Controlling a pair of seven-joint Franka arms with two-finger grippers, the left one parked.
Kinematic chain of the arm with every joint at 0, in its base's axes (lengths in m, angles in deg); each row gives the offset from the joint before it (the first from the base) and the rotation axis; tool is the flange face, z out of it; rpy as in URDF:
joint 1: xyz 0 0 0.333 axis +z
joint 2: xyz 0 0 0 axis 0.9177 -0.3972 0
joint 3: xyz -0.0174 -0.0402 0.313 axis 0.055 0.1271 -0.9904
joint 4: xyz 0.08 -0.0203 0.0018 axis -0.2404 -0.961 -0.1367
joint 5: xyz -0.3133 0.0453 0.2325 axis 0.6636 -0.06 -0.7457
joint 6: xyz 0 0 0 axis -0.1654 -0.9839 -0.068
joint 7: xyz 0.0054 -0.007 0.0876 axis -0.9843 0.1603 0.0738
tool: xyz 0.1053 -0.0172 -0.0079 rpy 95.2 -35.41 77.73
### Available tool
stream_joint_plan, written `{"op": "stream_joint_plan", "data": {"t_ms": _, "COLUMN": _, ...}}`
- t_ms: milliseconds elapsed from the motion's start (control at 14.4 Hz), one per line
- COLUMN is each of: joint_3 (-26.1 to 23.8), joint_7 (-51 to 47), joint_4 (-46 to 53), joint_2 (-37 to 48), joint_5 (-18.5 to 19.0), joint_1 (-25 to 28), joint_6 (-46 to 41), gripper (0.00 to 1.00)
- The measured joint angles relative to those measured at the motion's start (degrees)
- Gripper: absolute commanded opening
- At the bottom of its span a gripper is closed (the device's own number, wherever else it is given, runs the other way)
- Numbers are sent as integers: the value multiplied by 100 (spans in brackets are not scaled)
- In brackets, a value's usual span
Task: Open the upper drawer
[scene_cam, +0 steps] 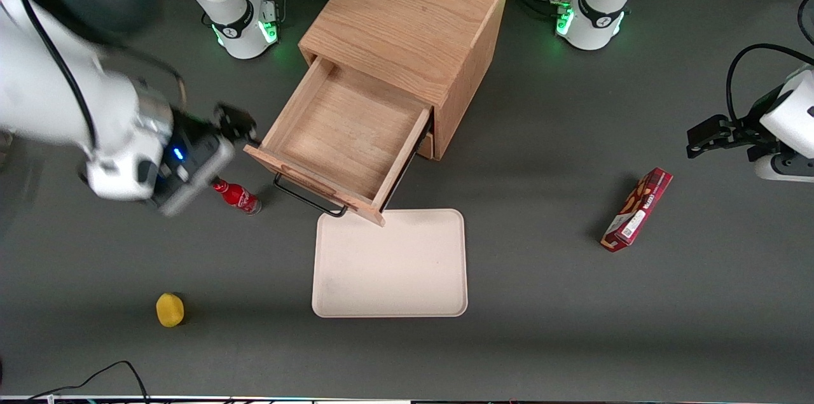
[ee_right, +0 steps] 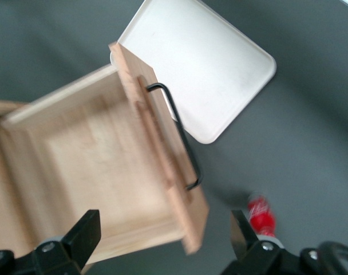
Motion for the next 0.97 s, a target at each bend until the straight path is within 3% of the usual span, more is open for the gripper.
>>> {"op": "stream_joint_plan", "data": {"t_ms": 209, "joint_3": 174, "joint_7": -1321, "joint_4": -38, "joint_2": 774, "joint_5": 219, "joint_1": -24, "joint_6": -467, "gripper": 100}}
{"op": "stream_joint_plan", "data": {"t_ms": 417, "joint_3": 776, "joint_7": -1527, "joint_4": -166, "joint_2": 1183, "joint_5": 684, "joint_1": -97, "joint_6": -880, "gripper": 100}}
{"op": "stream_joint_plan", "data": {"t_ms": 626, "joint_3": 1412, "joint_7": -1539, "joint_4": -656, "joint_2": 1536, "joint_5": 725, "joint_1": -150, "joint_6": -1168, "gripper": 100}}
{"op": "stream_joint_plan", "data": {"t_ms": 974, "joint_3": 1779, "joint_7": -1670, "joint_4": -3182, "joint_2": 2987, "joint_5": 727, "joint_1": -166, "joint_6": 316, "gripper": 100}}
